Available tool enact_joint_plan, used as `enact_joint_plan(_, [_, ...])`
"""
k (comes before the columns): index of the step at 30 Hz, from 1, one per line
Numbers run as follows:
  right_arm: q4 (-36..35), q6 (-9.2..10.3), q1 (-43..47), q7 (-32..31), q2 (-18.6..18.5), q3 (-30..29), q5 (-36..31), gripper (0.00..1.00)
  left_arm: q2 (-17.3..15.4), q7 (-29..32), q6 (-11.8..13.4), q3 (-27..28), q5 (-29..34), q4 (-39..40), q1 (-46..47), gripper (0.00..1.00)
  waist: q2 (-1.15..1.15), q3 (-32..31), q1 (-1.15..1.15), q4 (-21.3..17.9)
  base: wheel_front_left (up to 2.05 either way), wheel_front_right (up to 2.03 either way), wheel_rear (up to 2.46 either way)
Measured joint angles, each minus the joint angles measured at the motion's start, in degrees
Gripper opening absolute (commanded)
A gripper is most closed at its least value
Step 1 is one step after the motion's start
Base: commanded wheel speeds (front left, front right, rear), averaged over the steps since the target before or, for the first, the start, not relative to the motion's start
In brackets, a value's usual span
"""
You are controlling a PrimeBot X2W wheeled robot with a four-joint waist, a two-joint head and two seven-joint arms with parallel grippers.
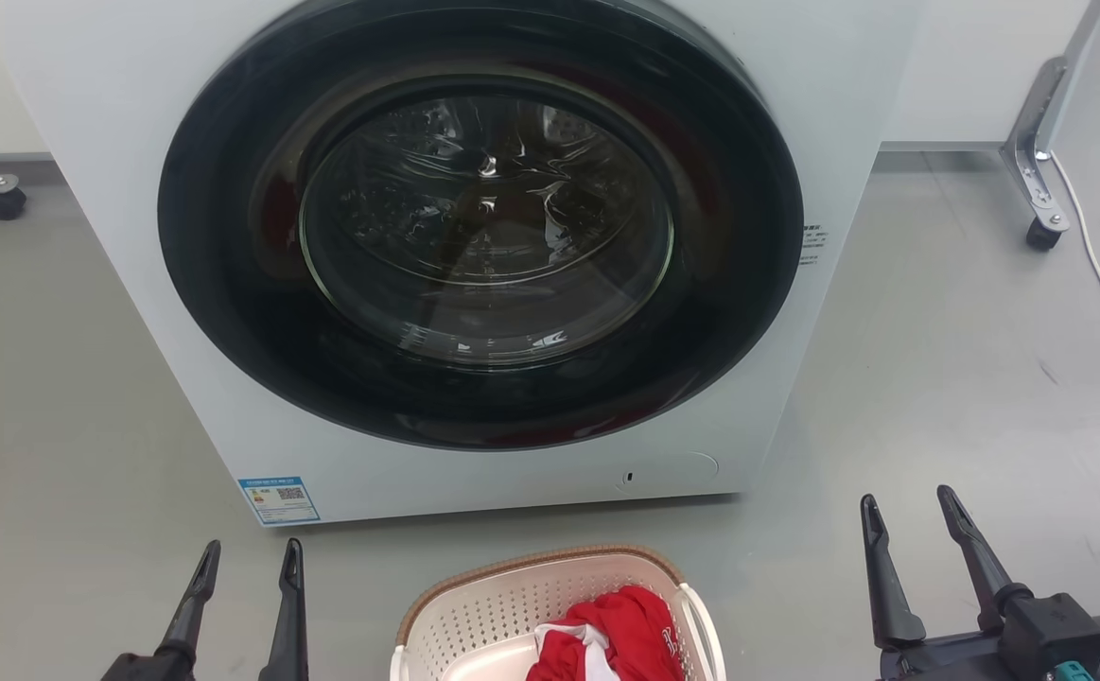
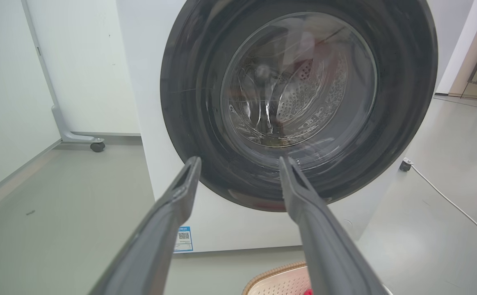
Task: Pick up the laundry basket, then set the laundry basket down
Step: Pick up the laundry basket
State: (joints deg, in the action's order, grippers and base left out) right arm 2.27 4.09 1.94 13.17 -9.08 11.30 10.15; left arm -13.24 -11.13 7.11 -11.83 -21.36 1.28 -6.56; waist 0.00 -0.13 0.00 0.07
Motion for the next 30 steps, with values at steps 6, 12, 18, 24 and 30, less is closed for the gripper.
enact_joint_plan(6, [-0.51,0.01,0.0,-0.08,0.0,-0.01,0.11,1.0,0.19,0.83,0.0,0.04,0.46,1.05,-0.12,1.0,0.0,0.75,0.0,-0.11,0.0,0.0,0.0])
enact_joint_plan(12, [-0.85,0.02,-0.14,-0.97,0.07,-0.02,0.48,1.0,0.22,2.03,0.0,-0.38,0.55,2.2,-0.02,1.0,0.0,3.05,0.0,-0.18,0.0,0.0,0.0])
enact_joint_plan(18, [-0.59,0.22,-2.14,-1.59,0.68,0.02,0.76,1.0,0.2,3.5,-0.04,-0.81,0.52,2.4,1.53,1.0,0.01,6.9,0.01,-0.31,0.0,0.0,0.0])
enact_joint_plan(24, [0.46,0.26,-5.05,-2.58,1.03,0.29,0.94,1.0,0.14,4.58,-0.64,-0.98,0.22,1.31,3.43,1.0,0.01,10.7,0.01,-0.59,0.0,0.0,0.0])
enact_joint_plan(30, [2.23,0.26,-7.54,-3.46,1.47,0.4,1.03,1.0,0.07,6.73,-1.65,-1.16,-0.67,-1.81,7.61,1.0,0.01,15.61,0.01,-0.95,0.0,0.0,0.0])
